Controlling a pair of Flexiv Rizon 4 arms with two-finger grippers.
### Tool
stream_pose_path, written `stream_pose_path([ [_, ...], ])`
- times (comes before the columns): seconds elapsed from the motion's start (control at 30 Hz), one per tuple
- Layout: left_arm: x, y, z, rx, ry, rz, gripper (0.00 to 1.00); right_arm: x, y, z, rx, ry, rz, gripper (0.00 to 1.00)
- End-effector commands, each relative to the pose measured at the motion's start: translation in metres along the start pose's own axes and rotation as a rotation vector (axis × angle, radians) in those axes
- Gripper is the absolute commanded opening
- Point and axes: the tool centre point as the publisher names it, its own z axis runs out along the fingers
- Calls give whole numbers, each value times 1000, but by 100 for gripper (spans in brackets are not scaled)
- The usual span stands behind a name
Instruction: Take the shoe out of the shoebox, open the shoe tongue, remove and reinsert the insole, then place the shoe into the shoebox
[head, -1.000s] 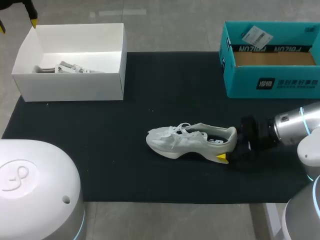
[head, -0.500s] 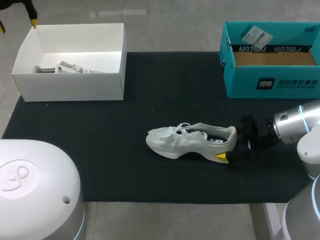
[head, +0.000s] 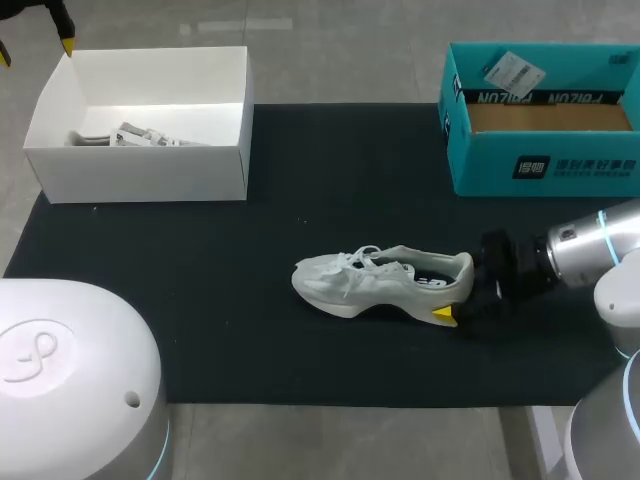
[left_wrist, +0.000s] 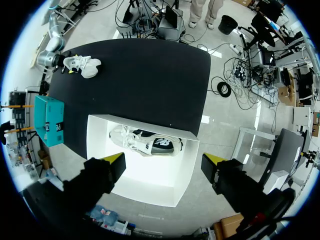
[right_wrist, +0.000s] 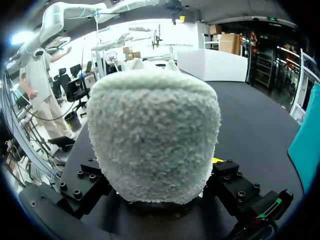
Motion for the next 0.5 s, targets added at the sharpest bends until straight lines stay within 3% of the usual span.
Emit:
stream_pose_path([
  [0.03, 0, -3, 0, 41, 4, -57, 100, 0, -3, 7, 1, -2, 0, 0],
  [0.07, 0, -8, -1, 33, -25, -136, 100, 0, -3, 7, 1, -2, 0, 0],
  [0.13, 4, -15, -5, 118, -40, -343, 100, 0, -3, 7, 1, -2, 0, 0],
  [0.17, 7, -19, -9, 111, -55, -425, 100, 0, -3, 7, 1, -2, 0, 0],
  [0.2, 9, -23, -11, 183, -48, -527, 100, 0, -3, 7, 1, -2, 0, 0],
  [0.4, 12, -47, -13, 213, 94, -1045, 100, 0, -3, 7, 1, -2, 0, 0],
  [0.43, 9, -51, -13, 202, 159, -1085, 100, 0, -3, 7, 1, -2, 0, 0],
  [0.5, 3, -56, -13, 183, 166, -1090, 100, 0, -3, 7, 1, -2, 0, 0],
])
